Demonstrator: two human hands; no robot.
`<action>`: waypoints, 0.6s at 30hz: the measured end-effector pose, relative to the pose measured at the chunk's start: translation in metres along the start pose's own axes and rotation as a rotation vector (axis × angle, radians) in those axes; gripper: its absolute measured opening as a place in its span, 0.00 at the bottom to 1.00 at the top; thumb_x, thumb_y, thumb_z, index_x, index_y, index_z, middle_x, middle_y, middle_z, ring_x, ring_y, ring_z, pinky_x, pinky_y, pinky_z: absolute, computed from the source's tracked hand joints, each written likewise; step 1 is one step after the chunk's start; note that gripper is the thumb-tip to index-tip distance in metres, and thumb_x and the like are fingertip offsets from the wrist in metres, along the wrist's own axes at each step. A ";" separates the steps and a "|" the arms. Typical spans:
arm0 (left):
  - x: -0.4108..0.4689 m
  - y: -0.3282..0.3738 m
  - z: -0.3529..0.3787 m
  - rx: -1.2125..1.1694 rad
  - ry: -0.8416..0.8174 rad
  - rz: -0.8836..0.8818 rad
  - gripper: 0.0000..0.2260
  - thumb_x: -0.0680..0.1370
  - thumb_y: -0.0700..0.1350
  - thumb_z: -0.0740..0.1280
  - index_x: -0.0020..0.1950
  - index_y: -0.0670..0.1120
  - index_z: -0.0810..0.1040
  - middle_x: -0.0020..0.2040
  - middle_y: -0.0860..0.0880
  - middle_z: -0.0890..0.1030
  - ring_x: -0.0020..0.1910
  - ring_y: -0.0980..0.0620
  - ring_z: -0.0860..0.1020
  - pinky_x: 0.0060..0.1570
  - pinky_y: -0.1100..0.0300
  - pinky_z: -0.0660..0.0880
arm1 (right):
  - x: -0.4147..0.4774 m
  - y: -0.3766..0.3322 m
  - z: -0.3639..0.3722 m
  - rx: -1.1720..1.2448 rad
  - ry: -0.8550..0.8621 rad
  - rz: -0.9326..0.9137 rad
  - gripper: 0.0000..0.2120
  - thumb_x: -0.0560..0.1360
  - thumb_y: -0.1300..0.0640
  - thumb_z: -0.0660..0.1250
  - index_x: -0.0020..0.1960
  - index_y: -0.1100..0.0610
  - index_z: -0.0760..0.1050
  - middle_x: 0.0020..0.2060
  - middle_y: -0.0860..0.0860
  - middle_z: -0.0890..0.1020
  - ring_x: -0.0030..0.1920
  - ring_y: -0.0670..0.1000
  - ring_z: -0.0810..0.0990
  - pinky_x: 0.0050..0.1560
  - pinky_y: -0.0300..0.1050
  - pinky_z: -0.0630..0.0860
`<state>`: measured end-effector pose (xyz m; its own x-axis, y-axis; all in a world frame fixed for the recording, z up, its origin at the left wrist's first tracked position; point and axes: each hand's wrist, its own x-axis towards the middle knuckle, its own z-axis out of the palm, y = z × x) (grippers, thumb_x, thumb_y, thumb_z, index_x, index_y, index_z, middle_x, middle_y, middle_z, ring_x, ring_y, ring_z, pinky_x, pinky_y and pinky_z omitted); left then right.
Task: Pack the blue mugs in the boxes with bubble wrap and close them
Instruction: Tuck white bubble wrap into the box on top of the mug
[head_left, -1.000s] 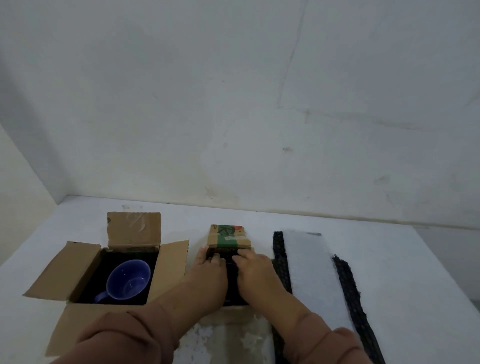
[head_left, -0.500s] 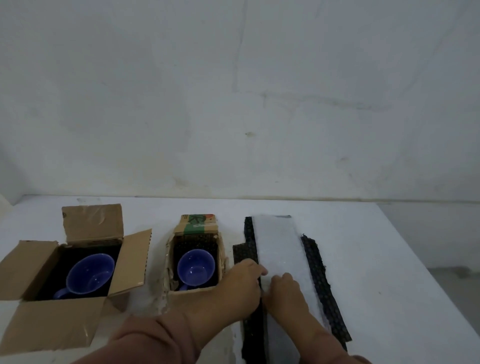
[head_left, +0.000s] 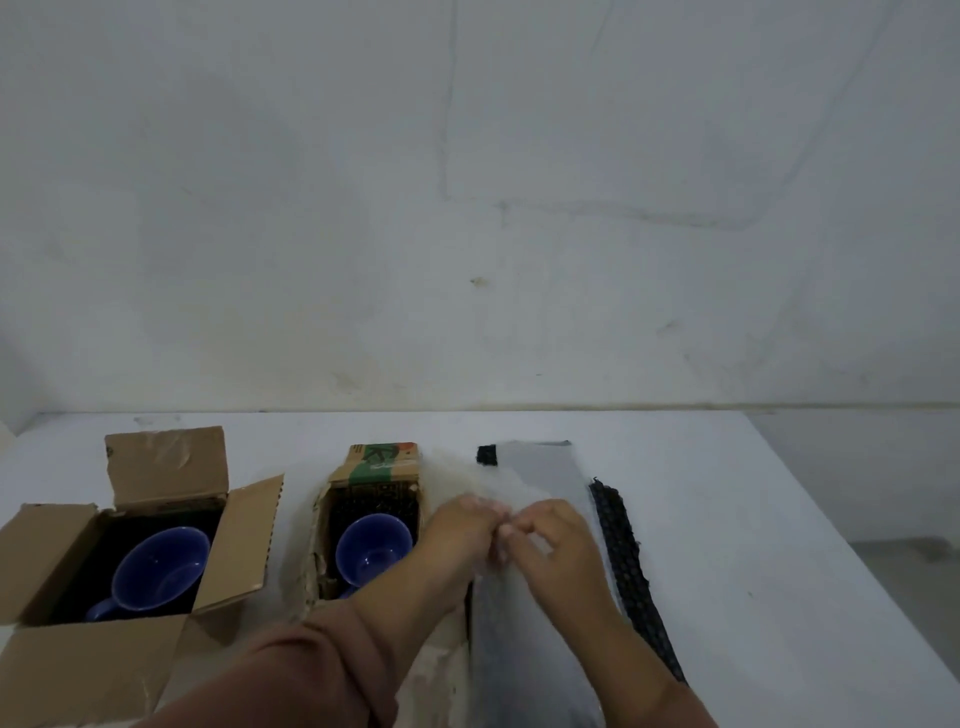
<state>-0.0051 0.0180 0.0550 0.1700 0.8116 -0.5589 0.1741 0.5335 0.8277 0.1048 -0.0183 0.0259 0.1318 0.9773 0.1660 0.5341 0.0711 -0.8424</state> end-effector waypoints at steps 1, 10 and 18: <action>-0.002 0.007 -0.006 0.044 0.033 0.028 0.09 0.78 0.42 0.63 0.53 0.39 0.79 0.52 0.40 0.82 0.51 0.43 0.79 0.54 0.52 0.76 | 0.004 -0.004 -0.006 0.054 0.078 0.030 0.08 0.66 0.47 0.65 0.37 0.52 0.76 0.42 0.48 0.76 0.47 0.45 0.75 0.47 0.34 0.70; -0.028 0.039 -0.082 -0.308 0.186 0.339 0.27 0.74 0.37 0.71 0.68 0.51 0.64 0.49 0.43 0.79 0.44 0.45 0.80 0.48 0.51 0.77 | 0.043 -0.065 -0.024 0.597 -0.083 0.221 0.19 0.73 0.72 0.63 0.57 0.52 0.70 0.40 0.54 0.74 0.41 0.49 0.74 0.41 0.33 0.73; -0.059 0.057 -0.116 0.237 0.375 0.625 0.09 0.76 0.39 0.68 0.53 0.50 0.79 0.40 0.52 0.75 0.37 0.56 0.73 0.36 0.67 0.69 | 0.061 -0.128 -0.022 -0.109 -0.015 -0.163 0.10 0.73 0.63 0.66 0.51 0.50 0.77 0.41 0.44 0.71 0.45 0.46 0.73 0.44 0.30 0.67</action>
<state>-0.1175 0.0279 0.1408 -0.0280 0.9947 0.0990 0.3649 -0.0820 0.9274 0.0627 0.0274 0.1551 0.0240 0.9574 0.2879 0.6348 0.2079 -0.7442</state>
